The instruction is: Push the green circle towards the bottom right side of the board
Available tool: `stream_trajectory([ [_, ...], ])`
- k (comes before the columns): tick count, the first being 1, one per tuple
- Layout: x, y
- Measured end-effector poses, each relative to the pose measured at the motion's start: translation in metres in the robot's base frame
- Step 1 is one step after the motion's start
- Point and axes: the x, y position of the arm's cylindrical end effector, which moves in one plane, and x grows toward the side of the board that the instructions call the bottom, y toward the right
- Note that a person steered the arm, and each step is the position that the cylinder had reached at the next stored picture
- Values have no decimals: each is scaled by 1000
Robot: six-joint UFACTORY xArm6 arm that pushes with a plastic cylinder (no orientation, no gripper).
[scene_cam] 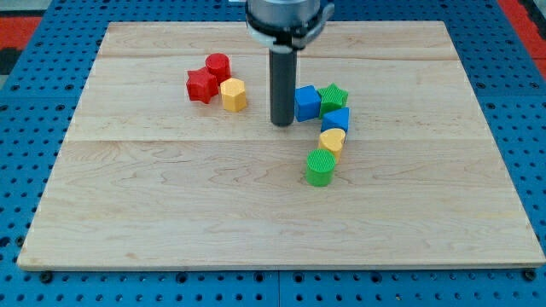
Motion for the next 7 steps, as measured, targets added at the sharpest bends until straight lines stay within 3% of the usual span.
stream_trajectory([
  [1, 45, 0],
  [3, 80, 32],
  [7, 62, 47],
])
